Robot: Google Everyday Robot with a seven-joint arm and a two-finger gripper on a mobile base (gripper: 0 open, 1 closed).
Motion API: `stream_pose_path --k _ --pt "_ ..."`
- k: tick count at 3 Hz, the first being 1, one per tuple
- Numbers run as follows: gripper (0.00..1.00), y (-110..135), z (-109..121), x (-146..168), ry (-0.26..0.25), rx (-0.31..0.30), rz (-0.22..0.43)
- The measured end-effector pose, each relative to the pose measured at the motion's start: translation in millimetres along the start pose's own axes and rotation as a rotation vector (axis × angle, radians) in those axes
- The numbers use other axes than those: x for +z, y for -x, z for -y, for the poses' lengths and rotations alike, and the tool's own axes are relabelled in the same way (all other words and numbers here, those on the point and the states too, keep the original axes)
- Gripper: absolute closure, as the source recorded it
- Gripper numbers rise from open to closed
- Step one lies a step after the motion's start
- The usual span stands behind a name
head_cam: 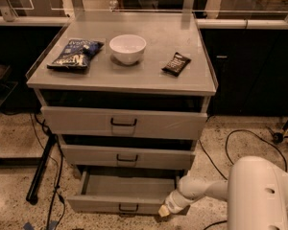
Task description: Close bottom drawer
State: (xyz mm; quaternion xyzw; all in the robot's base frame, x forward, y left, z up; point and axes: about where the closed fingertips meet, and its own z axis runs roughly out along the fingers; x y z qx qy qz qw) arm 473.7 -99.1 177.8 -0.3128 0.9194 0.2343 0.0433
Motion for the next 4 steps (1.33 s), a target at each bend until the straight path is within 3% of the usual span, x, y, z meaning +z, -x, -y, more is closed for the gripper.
stream_pose_path --k 3,4 --pt "0.0 0.0 -0.1 0.1 0.0 0.0 0.0" --pt "0.0 -0.1 -0.1 0.1 0.0 0.0 0.0"
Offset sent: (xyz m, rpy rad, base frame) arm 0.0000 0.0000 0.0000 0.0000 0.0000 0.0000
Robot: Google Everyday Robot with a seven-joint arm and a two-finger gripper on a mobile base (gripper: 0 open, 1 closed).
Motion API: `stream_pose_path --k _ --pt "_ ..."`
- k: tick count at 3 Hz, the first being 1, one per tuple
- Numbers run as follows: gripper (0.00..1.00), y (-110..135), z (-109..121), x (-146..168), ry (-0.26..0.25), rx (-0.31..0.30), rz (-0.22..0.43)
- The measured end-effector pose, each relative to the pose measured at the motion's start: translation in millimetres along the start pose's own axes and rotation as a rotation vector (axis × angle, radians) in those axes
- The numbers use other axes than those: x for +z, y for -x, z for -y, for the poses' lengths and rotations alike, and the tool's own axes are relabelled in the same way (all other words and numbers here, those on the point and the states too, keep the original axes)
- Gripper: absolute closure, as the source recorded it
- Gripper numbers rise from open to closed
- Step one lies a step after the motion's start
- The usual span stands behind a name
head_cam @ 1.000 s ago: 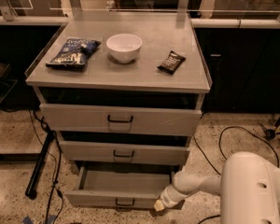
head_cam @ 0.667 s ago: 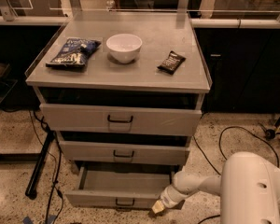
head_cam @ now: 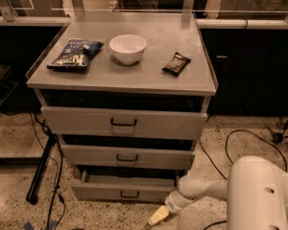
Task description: Close bottom drawer
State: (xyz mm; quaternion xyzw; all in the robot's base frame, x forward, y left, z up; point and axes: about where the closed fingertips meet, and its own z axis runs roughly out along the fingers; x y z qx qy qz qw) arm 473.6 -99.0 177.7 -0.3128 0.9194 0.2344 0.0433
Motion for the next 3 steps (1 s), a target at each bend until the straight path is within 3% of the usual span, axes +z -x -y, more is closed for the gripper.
stream_pose_path --k 1,3 --pt "0.16 0.0 0.0 0.0 0.0 0.0 0.0" --pt "0.63 0.0 0.0 0.1 0.0 0.0 0.0"
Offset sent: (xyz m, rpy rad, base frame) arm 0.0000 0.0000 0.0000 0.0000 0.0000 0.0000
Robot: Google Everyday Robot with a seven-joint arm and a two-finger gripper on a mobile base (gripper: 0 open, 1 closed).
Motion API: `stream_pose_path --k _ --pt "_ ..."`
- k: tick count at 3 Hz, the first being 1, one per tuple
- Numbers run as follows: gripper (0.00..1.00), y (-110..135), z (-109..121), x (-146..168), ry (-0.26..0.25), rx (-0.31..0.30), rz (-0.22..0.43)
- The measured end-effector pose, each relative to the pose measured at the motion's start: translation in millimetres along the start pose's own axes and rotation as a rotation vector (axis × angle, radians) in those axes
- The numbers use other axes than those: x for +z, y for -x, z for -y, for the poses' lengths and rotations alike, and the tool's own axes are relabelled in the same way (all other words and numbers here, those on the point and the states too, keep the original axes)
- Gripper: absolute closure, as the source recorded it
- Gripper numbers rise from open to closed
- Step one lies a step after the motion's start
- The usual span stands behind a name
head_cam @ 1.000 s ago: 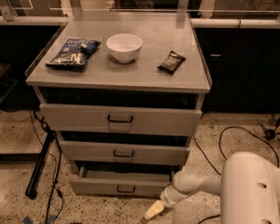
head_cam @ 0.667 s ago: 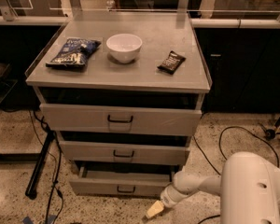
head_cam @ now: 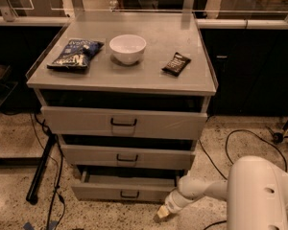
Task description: Close bottom drawer
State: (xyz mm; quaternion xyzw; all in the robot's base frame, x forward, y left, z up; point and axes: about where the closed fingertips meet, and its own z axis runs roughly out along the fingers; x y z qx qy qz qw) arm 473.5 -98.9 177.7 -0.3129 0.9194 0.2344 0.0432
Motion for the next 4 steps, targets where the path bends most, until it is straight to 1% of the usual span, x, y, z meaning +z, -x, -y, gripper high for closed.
stream_pose_path --k 1,2,3,4 --pt "0.86 6.5 1.0 3.6 0.018 -0.008 0.017" --pt "1.0 17.8 5.1 8.2 0.006 -0.024 0.032" --pt "1.0 30.4 12.8 9.3 -0.04 -0.048 0.036" --pt "1.0 48.7 28.0 11.4 -0.113 -0.069 0.042"
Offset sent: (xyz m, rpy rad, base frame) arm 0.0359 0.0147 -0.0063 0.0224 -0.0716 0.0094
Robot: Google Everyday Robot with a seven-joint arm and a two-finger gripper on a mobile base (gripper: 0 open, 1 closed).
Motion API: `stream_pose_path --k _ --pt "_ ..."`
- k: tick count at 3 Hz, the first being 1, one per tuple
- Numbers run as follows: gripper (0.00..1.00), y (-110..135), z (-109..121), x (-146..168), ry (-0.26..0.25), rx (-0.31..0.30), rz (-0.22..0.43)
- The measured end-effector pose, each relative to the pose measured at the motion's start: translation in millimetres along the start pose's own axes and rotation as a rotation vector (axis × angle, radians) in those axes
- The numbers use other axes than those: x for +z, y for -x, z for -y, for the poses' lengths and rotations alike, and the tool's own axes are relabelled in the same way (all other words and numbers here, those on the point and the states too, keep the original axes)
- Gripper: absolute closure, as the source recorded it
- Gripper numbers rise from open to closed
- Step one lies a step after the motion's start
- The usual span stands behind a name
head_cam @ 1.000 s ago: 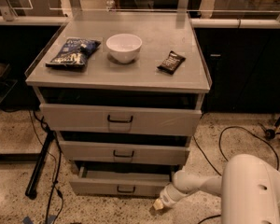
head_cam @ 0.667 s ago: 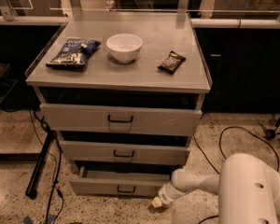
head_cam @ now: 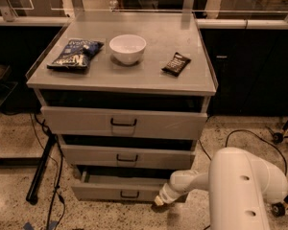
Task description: Close bottom drawer
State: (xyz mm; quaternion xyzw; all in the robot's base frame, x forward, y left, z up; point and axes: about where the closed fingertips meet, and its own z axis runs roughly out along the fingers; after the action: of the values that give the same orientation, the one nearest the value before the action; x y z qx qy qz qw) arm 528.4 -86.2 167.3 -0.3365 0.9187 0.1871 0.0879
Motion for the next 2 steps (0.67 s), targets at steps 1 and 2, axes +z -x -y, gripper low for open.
stream_pose_path --k 1,2 --pt "1.0 9.5 11.2 3.5 -0.05 -0.012 -0.003" --pt "0.8 9.9 11.7 4.1 -0.052 -0.011 -0.003"
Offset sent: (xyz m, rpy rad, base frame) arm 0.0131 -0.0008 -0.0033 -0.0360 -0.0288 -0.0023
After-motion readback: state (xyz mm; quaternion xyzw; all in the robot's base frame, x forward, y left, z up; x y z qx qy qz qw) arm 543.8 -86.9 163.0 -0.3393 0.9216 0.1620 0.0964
